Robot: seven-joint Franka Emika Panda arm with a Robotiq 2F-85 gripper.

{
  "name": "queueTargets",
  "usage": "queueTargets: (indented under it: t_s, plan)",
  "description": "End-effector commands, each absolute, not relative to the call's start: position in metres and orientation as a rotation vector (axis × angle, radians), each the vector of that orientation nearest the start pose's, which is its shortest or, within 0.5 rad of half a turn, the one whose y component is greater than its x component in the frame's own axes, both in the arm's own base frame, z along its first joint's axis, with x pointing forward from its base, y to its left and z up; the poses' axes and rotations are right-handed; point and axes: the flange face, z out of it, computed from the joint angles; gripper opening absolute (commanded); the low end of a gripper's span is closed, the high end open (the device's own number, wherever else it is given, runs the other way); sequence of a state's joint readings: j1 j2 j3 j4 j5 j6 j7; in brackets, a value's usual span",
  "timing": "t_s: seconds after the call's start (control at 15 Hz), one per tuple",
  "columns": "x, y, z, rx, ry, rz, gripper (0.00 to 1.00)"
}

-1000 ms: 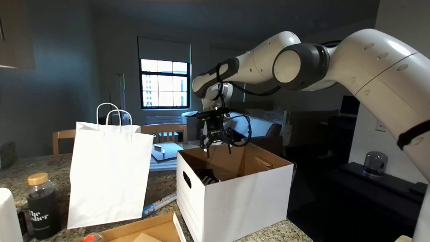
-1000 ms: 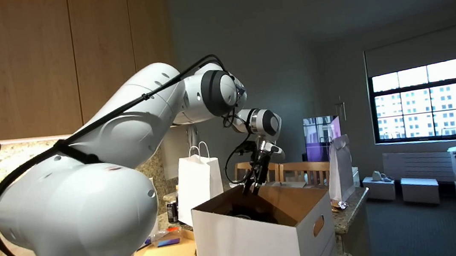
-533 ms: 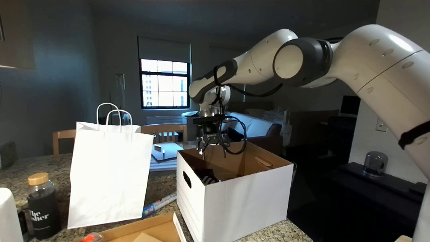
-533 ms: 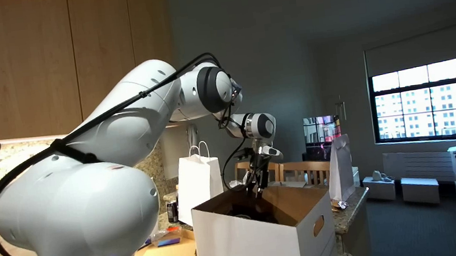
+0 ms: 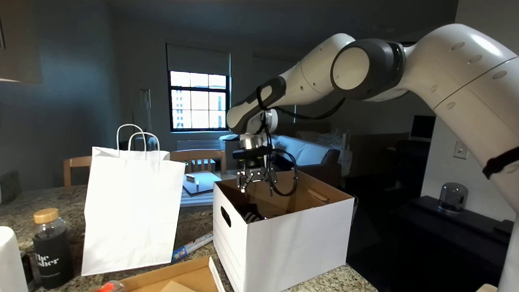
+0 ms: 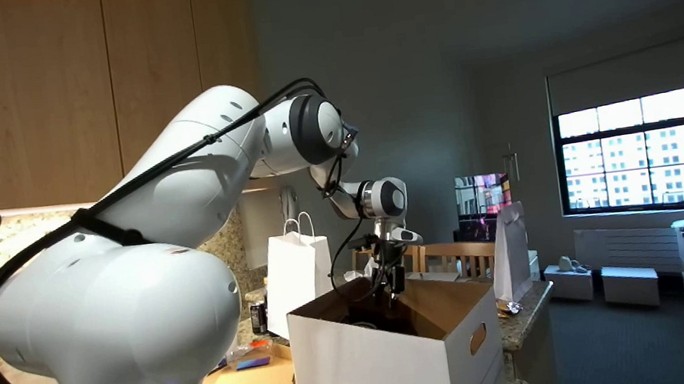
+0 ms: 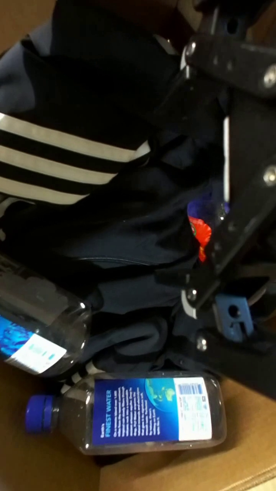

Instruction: Pick up two bottles from the box and put them on the box cover

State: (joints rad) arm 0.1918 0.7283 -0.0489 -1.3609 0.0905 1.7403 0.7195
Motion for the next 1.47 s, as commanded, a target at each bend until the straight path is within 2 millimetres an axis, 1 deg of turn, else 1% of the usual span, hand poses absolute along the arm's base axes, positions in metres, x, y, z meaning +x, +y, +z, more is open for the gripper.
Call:
queueTargets:
  t_s: [0.0,0.13,0.27,0.33,0.4,0.53,0.93,1.07,1.4]
  plan:
    - [0.656,0.112,0.271,-3.048,0.941,0.367,1.0]
    - [0.644,0.109,0.269,-3.003,0.947,0.318,1.0]
    - [0.634,0.105,0.266,-2.966,0.981,0.316,1.0]
    - [0.631,0.104,0.265,-2.978,1.008,0.355,1.0]
    - [0.649,0.109,0.259,-3.009,0.961,0.343,1.0]
    - [0.642,0.107,0.26,-3.009,0.97,0.359,1.0]
    - [0.64,0.107,0.26,-3.009,0.971,0.361,1.0]
    - [0.638,0.112,0.269,-2.985,0.984,0.325,1.0]
    - [0.635,0.125,0.302,-2.954,0.955,0.283,1.0]
